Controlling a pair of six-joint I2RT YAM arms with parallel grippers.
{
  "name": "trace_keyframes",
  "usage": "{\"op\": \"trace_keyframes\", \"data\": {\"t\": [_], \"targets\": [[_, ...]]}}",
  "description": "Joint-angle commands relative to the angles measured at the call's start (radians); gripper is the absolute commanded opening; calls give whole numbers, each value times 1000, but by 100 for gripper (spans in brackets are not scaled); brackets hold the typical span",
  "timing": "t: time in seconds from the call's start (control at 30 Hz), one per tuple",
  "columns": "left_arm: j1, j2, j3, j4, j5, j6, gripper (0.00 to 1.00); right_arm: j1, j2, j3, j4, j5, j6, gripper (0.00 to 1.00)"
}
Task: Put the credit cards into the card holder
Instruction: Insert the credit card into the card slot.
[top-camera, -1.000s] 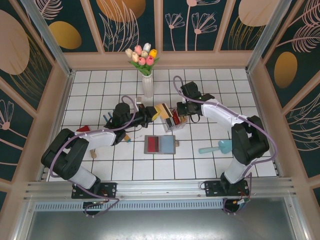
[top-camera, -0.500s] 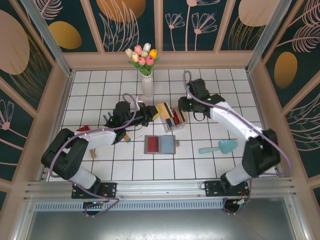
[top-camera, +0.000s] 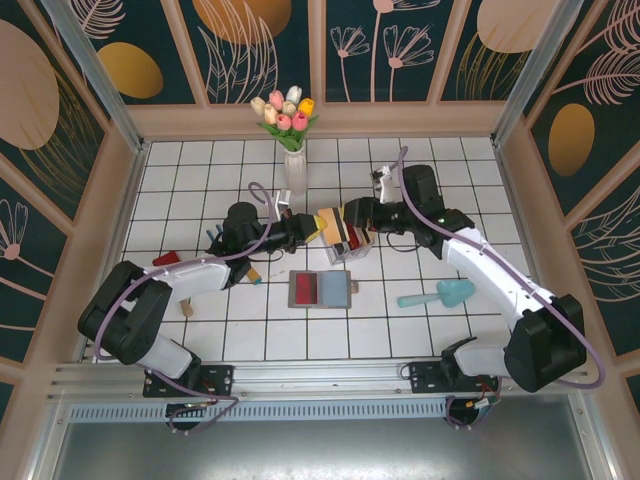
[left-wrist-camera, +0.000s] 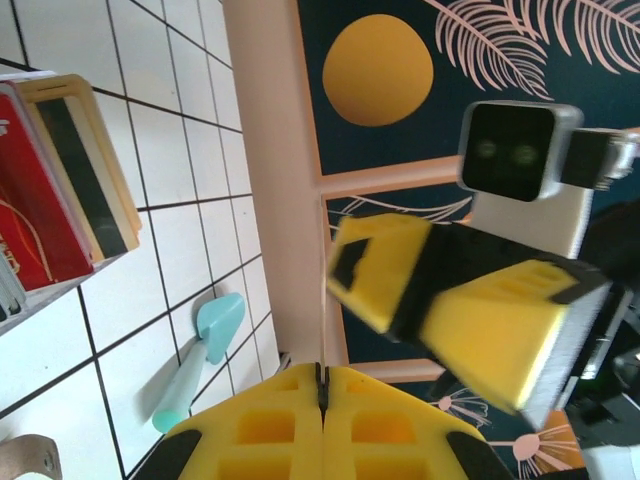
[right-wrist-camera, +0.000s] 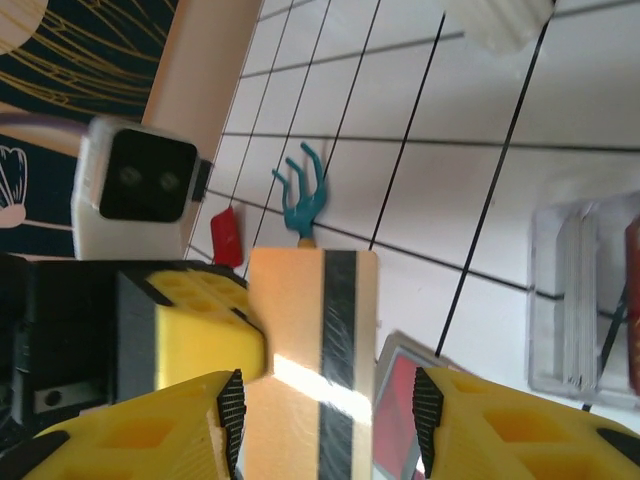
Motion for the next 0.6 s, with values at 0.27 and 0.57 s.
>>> {"op": "trace_keyframes", "data": {"t": [0.27, 0.57], "targets": [[0, -39, -1, 62, 58, 41, 2, 18, 5, -98, 163, -222, 65, 26], [0, -37, -3, 74, 56, 25, 14, 10, -13, -118, 171, -155, 80, 0]]}}
